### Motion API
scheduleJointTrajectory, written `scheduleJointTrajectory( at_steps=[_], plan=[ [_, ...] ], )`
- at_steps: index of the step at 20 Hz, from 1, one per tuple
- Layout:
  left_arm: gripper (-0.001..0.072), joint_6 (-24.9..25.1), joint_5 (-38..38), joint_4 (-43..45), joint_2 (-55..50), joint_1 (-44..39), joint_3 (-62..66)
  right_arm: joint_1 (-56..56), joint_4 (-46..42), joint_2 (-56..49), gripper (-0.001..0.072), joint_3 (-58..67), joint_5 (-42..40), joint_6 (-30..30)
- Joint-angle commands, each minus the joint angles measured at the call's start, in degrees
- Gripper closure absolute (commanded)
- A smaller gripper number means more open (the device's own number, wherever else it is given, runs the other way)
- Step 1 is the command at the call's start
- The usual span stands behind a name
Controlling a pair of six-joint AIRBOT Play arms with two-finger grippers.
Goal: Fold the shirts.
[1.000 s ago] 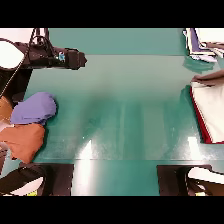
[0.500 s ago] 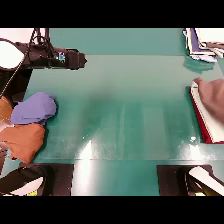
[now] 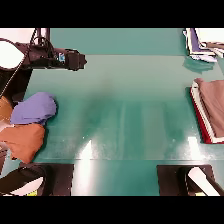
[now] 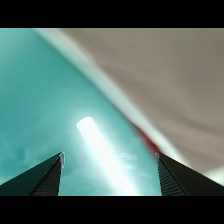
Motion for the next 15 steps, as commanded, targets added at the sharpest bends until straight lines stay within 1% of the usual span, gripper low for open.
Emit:
scheduleJointTrajectory(
  at_steps=[1, 3, 4, 7, 8, 11, 15],
  plan=[
    [0.0683, 0.1, -0.3, 0.1, 0.0, 0.0, 0.0, 15.9, 3.1, 0.9, 0.0059, 2.6, -2.4, 0.0],
    [0.0683, 0.1, 0.3, 0.1, 0.0, 0.0, 0.0, 25.5, 2.8, 0.8, 0.0064, 3.5, -4.6, 0.0],
    [0.0683, 0.1, 0.5, 0.1, 0.0, 0.0, 0.0, 30.0, 2.8, 0.8, 0.0150, 3.4, -6.3, 0.0],
    [0.0683, 0.1, 0.8, 0.1, 0.0, 0.0, 0.0, 40.3, 2.7, 0.8, 0.0614, 3.4, -9.4, 0.0],
    [0.0683, 0.1, 0.8, 0.1, 0.0, 0.0, 0.0, 42.9, 2.7, 0.8, 0.0691, 3.4, -9.9, -0.1],
    [0.0683, 0.1, 0.8, 0.1, 0.0, 0.0, 0.0, 46.9, 2.7, 0.8, 0.0691, 3.4, -10.3, -0.1],
    [0.0683, 0.1, 0.8, 0.1, 0.0, 0.0, 0.0, 47.3, 2.7, 0.8, 0.0691, 3.4, -9.5, -0.1]
  ],
)
